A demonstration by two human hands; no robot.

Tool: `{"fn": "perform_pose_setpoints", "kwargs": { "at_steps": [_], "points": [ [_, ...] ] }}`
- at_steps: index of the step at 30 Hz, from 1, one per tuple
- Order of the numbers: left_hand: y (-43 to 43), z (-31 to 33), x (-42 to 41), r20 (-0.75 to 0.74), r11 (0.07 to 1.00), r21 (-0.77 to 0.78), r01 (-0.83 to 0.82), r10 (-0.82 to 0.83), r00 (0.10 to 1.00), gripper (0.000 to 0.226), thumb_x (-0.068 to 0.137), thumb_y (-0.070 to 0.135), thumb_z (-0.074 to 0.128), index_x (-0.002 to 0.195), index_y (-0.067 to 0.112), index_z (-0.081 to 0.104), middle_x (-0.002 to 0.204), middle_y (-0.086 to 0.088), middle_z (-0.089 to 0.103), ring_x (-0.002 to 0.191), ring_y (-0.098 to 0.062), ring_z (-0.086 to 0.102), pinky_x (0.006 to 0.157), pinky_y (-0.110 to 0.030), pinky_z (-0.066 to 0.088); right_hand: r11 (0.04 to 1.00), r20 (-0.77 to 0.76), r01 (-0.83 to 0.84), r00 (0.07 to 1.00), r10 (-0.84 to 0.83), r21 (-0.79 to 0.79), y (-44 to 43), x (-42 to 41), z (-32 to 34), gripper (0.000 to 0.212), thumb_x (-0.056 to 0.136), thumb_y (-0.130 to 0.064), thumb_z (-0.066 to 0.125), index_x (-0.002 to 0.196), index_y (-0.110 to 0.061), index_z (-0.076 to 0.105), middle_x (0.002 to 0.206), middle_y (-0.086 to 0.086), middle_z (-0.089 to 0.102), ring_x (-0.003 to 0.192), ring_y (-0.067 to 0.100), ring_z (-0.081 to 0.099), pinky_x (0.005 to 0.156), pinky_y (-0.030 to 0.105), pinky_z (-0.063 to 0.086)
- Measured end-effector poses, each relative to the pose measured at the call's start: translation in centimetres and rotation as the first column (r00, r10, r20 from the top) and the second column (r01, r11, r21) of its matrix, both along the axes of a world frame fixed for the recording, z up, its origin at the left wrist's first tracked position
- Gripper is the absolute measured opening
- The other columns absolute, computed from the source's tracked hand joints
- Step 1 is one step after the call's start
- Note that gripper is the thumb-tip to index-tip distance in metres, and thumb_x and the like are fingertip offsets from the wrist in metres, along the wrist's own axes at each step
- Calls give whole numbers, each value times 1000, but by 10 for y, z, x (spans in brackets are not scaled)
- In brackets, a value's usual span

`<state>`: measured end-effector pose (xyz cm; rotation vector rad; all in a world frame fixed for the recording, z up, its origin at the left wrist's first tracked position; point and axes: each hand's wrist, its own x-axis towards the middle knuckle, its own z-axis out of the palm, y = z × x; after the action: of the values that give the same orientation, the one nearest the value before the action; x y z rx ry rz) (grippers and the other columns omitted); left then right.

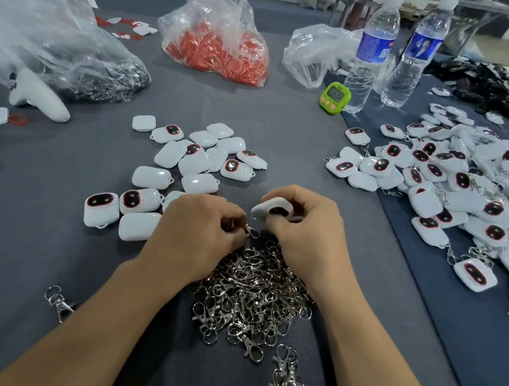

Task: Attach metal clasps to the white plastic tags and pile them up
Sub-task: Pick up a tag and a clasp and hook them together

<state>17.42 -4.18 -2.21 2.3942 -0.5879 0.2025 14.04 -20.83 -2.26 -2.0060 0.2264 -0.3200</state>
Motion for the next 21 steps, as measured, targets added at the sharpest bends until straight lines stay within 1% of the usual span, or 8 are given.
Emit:
{"fn": "perform_pose_setpoints", "kwargs": {
  "at_steps": [2,3,6,8,11,13,16,21],
  "points": [
    [0,0,0,-5,1000,-3,5,-5,1000,8,76,29,80,83,31,79,73,8,69,72,-16,60,70,-37,49,999,-21,39,999,-40,-17,1,1,0,21,81,-14,72,88,-34,73,77,-17,71,70,1,64,57,12,45],
    [0,0,0,-6,1000,-9,3,-4,1000,9,76,29,80,84,31,79,74,8,70,73,-16,60,71,-37,50,999,-33,49,998,-49,-19,1,1,0,20,82,-16,73,91,-35,71,79,-18,71,72,1,64,57,10,44],
    [0,0,0,-12,1000,-10,4,-4,1000,15,73,39,71,84,32,79,73,8,69,72,-16,60,70,-37,49,999,-59,20,998,-22,-44,1,1,1,20,85,-18,73,94,-36,70,86,-14,71,79,4,65,63,15,46],
    [1,-1,1,-18,1000,-9,12,-12,1000,19,72,41,67,84,32,79,71,9,68,71,-15,59,68,-36,49,999,-57,-8,998,5,-53,1,0,2,20,87,-17,73,93,-36,70,85,-14,70,79,3,64,63,12,45],
    [1,-3,2,-11,1000,-9,8,-8,1000,10,75,34,77,85,33,79,71,9,67,70,-14,59,67,-33,47,997,-44,-24,999,21,-72,2,-1,3,22,86,-16,74,93,-37,70,83,-17,69,80,1,63,63,8,44],
    [0,-3,2,-6,1000,1,-1,1,1000,10,76,30,80,86,33,79,70,10,66,71,-15,59,66,-32,45,997,-41,-27,999,24,-77,1,-1,4,23,86,-15,74,92,-37,71,82,-17,70,80,1,64,65,10,46],
    [1,-4,2,15,1000,11,1,-1,1000,9,77,29,81,85,33,79,70,9,66,70,-14,58,66,-32,44,997,-38,-30,999,27,-74,0,0,3,23,85,-14,73,91,-36,71,81,-16,70,80,4,65,69,18,50],
    [1,-5,3,19,1000,0,17,-17,1000,10,77,28,81,85,34,79,70,10,65,70,-13,57,64,-29,39,998,-47,-6,999,3,-68,1,0,2,22,86,-16,73,93,-37,71,85,-16,70,85,6,66,74,26,55]
  ]
}}
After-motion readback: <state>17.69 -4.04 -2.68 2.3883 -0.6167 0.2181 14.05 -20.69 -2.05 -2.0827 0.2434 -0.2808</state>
